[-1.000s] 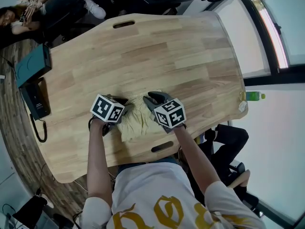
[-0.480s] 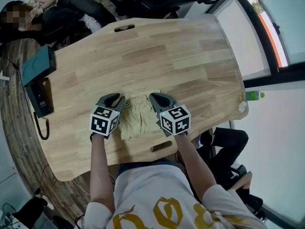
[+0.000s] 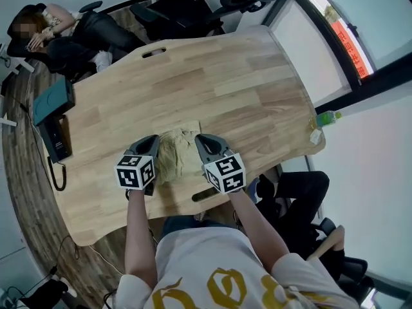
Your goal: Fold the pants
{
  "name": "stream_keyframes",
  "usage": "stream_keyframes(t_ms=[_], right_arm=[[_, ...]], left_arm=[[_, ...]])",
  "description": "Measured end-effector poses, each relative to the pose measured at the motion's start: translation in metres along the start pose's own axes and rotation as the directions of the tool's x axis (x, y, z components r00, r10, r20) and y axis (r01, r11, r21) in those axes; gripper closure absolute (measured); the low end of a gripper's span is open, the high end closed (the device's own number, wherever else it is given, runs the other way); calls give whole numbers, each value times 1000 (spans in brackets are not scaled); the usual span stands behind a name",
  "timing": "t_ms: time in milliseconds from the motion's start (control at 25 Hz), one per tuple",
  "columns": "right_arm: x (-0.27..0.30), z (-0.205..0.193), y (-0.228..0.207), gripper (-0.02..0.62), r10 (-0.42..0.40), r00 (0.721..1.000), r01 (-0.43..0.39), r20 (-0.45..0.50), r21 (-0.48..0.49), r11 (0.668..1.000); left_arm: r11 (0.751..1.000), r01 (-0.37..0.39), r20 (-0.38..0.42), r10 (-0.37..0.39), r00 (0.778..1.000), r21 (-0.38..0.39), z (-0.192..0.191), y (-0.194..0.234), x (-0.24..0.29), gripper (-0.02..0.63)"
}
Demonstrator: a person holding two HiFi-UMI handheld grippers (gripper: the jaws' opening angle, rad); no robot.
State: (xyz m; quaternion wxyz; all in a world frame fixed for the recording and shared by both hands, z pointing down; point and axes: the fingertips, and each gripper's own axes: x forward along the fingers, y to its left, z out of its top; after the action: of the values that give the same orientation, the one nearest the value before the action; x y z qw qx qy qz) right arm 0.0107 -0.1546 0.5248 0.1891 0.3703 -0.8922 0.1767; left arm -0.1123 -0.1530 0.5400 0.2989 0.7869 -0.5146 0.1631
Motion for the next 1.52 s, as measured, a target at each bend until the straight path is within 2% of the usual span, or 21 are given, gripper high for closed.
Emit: stream_keyframes(t_ms=[200, 400, 520, 640, 880, 1160, 1520], right_arm=[[-32, 16, -3, 589, -15, 997, 13, 73, 38, 999], [-56, 24, 4, 589, -57, 989, 47, 137, 72, 996], [-62, 26, 8, 589, -83, 988, 84, 126, -3, 996], [-69, 28, 12, 589, -94, 986, 96, 134, -15, 995], [-82, 44, 31, 589, -52, 982, 62, 180, -52, 997], [-89, 53, 50, 589, -33, 982, 51, 184, -93, 994], [-91, 44, 49, 591, -44, 982, 54, 183, -53, 997]], left_arm=[[998, -51, 152, 48, 987, 21, 23, -20, -32, 600], [995, -89, 229, 78, 970, 38, 27, -36, -67, 600], [991, -111, 236, 91, 967, 74, 26, -41, -77, 600], [987, -127, 254, 99, 962, 97, 25, -47, -89, 600], [981, -174, 312, 140, 940, 87, 27, -50, -108, 600], [981, -181, 329, 147, 933, 72, 24, -50, -120, 600], [980, -185, 329, 149, 933, 79, 18, -50, -130, 600]])
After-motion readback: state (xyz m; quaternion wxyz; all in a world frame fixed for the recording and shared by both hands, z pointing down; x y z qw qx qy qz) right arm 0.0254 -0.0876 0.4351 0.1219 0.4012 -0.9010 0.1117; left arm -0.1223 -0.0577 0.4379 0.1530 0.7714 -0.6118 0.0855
